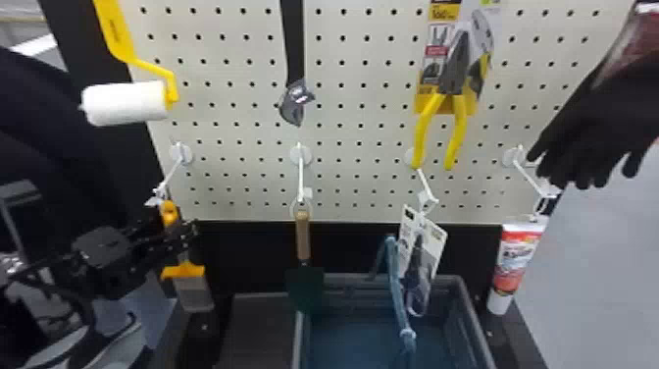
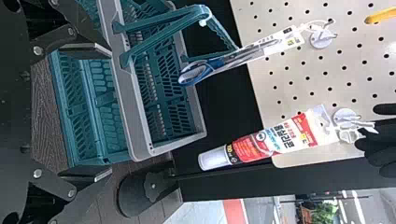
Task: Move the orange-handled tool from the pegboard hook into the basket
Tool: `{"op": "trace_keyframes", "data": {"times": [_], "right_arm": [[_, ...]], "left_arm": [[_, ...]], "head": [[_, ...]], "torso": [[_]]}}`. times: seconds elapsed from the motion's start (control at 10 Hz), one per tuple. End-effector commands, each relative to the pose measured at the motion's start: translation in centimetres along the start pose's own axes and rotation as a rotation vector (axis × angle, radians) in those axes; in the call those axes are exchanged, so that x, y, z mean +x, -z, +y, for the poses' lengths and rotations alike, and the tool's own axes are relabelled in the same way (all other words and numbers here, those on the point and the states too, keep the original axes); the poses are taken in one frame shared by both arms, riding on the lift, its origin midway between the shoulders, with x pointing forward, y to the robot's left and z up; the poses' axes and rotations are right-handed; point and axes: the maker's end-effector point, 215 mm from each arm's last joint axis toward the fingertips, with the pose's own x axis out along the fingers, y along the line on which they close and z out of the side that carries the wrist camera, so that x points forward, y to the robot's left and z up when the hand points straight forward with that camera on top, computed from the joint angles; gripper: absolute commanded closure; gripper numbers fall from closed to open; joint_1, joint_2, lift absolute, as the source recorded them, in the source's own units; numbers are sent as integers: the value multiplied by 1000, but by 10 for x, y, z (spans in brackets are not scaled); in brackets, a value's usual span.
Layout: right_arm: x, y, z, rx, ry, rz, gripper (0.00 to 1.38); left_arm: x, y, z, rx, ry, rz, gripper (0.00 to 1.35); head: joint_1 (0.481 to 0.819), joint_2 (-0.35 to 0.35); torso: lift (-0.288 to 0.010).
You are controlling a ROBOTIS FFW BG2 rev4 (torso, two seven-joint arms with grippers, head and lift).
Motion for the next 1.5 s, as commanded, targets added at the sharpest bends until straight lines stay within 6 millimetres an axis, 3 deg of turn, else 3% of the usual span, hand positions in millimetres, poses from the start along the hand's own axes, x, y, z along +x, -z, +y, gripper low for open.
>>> {"op": "trace_keyframes", "data": {"times": [0.0,0.2,0.4,0.6,0.9,1.0,1.1,1.4], "right_arm": [[0,0,0,1,2,0,395],[0,1,0,0,0,2,395],[1,0,0,2,0,0,395],[1,1,0,1,-2,1,395],[2,2,0,0,-4,1,395],[2,2,0,0,-4,1,395],[2,2,0,0,-4,1,395],[1,3,0,2,-3,4,395]], "left_arm": [[-1,3,0,3,-1,11,665],[-4,7,2,-4,-5,27,542],[-6,10,3,-10,-7,33,567],[-5,7,2,3,-5,28,914],[-4,-1,2,61,-19,33,960],[-4,-2,1,70,-20,33,1157],[-5,-3,1,71,-36,19,1219],[-9,-1,4,56,-48,13,1217]], "head": [[549,0],[549,0],[549,0],[549,0],[549,0],[549,0],[549,0],[549,0]], "torso": [[-100],[-100],[-100],[-100],[-100],[-100],[-100],[-100]]}}
